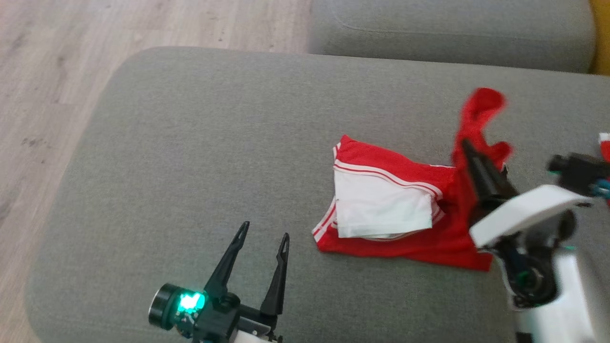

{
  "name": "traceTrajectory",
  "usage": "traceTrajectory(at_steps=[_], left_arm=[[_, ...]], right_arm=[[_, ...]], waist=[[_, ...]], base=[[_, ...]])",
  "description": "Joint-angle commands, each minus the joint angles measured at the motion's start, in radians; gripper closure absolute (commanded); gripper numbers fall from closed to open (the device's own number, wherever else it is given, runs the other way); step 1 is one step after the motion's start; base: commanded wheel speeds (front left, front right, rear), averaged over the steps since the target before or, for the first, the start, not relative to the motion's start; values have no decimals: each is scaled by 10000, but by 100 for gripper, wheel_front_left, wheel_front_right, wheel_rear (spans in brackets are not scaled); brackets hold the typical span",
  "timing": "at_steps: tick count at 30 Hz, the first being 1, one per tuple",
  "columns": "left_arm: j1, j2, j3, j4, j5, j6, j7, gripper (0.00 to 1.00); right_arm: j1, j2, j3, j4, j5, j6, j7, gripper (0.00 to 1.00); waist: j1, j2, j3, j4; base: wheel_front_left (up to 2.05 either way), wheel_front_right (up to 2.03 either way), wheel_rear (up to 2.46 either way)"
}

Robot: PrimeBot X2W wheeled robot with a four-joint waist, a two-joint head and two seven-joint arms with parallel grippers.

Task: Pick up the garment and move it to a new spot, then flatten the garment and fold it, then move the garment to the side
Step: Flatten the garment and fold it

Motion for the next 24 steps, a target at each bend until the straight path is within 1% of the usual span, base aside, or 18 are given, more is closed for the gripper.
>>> traceTrajectory(at_steps=[1,3,12,13,14,15,18,20,23,24], left_arm=[[-199,-138,395,-263,138,-90,-93,0],[-227,-202,406,-234,166,-162,-93,0],[-374,-456,439,-117,316,-419,-93,0],[-393,-485,448,-107,324,-434,-93,0],[-409,-512,461,-98,330,-445,-93,0],[-423,-535,477,-92,338,-457,-93,0],[-443,-593,524,-53,365,-486,-93,0],[-436,-627,576,-41,382,-476,-93,0],[-393,-663,661,-43,400,-470,-93,0],[-375,-672,690,-48,410,-469,-93,0]], right_arm=[[-638,47,453,-200,57,67,-65,100],[-810,77,886,170,75,67,-214,100],[-1902,91,2768,2480,845,67,-1641,100],[-2034,91,2937,2739,893,67,-1747,98],[-2156,91,3101,2977,979,67,-1831,64],[-2271,91,3259,3188,1064,67,-1903,0],[-2540,92,3684,3563,1395,67,-2155,0],[-2661,92,3877,3526,1644,67,-2328,0],[-2755,75,3651,3366,1667,67,-2405,0],[-2728,-38,3438,3313,1683,67,-2349,0]], waist=[[1,-1,-43,181],[1,-1,-30,342],[1,-1,214,854],[1,-1,246,888],[1,-1,272,918],[1,-1,300,941],[1,-1,341,1011],[1,-1,333,1025],[1,-1,261,1009],[1,-1,223,993]], base=[[0,0,0],[0,0,0],[0,0,0],[0,0,0],[0,0,0],[0,0,0],[0,0,0],[0,0,0],[0,0,0],[0,0,0]])
